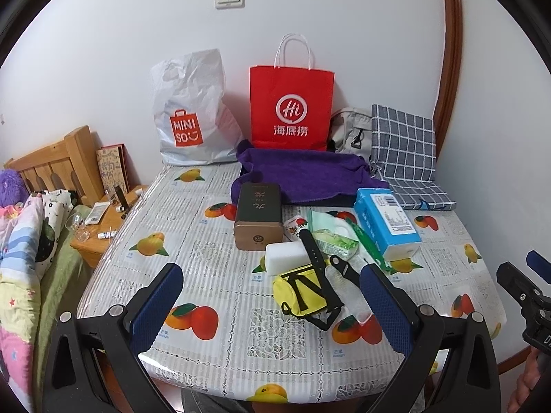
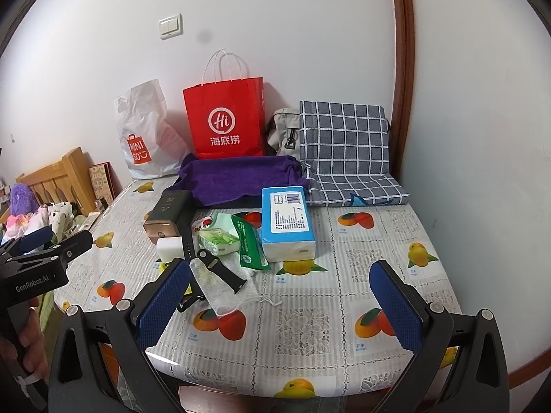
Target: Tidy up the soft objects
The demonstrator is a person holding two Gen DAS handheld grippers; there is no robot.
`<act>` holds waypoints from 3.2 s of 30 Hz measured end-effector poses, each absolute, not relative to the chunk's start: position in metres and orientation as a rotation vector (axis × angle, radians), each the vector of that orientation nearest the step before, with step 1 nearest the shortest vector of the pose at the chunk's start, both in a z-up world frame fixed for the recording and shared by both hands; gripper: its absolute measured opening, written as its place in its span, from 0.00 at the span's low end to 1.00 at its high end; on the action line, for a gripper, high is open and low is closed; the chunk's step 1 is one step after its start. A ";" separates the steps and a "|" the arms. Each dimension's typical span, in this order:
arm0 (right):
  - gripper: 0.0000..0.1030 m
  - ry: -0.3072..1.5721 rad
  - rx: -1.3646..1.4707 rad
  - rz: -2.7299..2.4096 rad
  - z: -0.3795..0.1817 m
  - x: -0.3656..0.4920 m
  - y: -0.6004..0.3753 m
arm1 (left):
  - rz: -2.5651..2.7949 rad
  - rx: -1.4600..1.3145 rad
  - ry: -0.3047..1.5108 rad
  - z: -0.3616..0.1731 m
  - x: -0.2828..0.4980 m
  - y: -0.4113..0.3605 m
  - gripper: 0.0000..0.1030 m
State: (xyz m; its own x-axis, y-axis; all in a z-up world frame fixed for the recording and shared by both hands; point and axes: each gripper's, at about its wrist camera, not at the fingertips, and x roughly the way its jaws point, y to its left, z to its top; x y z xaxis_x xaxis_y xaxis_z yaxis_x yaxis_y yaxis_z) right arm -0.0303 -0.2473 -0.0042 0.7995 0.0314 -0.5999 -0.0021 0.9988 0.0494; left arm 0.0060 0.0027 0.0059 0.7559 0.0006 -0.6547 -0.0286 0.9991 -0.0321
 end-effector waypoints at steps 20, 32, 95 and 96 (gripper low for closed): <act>0.67 0.791 0.062 0.145 -0.103 0.052 -0.244 | 0.081 -0.051 0.914 -0.092 0.072 0.018 1.00; 0.59 0.840 -0.017 0.202 -0.143 0.110 -0.211 | 0.077 -0.057 0.979 -0.119 0.097 0.023 1.00; 0.27 0.932 0.053 0.167 -0.180 0.080 -0.301 | -0.055 -0.099 0.991 -0.157 0.155 0.012 0.88; 0.27 0.939 0.052 0.162 -0.182 0.082 -0.302 | -0.067 -0.098 0.992 -0.159 0.159 0.011 0.88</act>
State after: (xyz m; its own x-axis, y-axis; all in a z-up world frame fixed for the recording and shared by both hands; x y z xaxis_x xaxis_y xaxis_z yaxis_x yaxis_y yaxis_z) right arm 0.0824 -0.3015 -0.1824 0.5798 0.1615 -0.7986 -0.1161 0.9865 0.1152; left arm 0.1588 0.0109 -0.1591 0.5456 -0.1007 -0.8320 0.0113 0.9936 -0.1128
